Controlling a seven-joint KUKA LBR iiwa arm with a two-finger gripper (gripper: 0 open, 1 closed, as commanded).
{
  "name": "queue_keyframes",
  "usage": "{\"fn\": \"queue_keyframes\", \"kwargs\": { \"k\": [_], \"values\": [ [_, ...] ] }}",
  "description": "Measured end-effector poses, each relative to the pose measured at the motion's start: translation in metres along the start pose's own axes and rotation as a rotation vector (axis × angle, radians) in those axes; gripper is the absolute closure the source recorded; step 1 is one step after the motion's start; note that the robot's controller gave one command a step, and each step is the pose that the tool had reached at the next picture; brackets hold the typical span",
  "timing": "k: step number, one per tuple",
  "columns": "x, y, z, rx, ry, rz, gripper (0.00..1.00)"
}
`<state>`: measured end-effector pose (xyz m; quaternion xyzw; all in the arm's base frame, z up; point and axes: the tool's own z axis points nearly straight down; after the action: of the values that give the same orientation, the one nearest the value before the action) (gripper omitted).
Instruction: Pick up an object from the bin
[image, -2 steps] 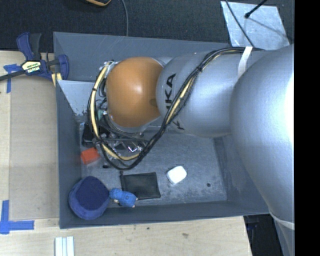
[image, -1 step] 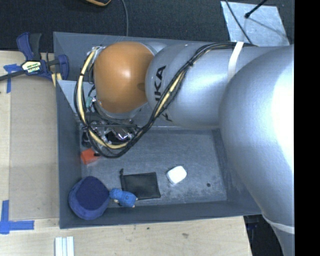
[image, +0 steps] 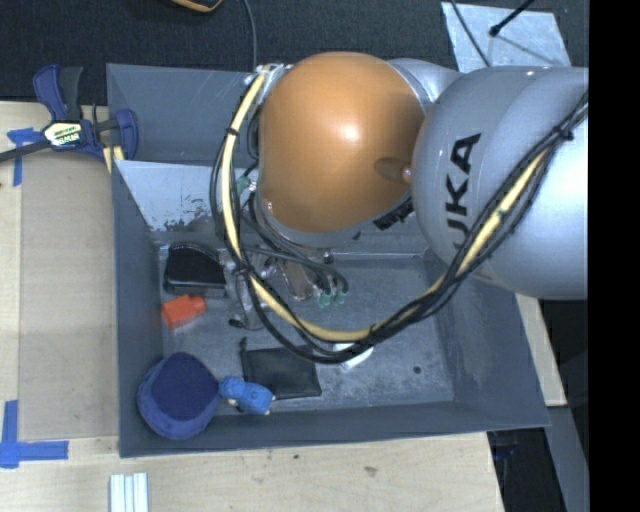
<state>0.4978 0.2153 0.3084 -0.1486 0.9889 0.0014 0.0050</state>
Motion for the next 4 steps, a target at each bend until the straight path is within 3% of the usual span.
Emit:
{"fn": "queue_keyframes", "kwargs": {
  "k": [1, 2, 3, 4],
  "values": [
    [0.025, -0.082, -0.041, 0.004, 0.001, 0.072, 1.00],
    [0.022, -0.069, 0.039, 0.002, 0.015, 0.141, 1.00],
    [0.008, -0.040, 0.107, -0.003, 0.011, -0.706, 1.00],
    [0.005, 0.011, 0.139, -0.005, 0.010, -0.703, 1.00]
  ]
}}
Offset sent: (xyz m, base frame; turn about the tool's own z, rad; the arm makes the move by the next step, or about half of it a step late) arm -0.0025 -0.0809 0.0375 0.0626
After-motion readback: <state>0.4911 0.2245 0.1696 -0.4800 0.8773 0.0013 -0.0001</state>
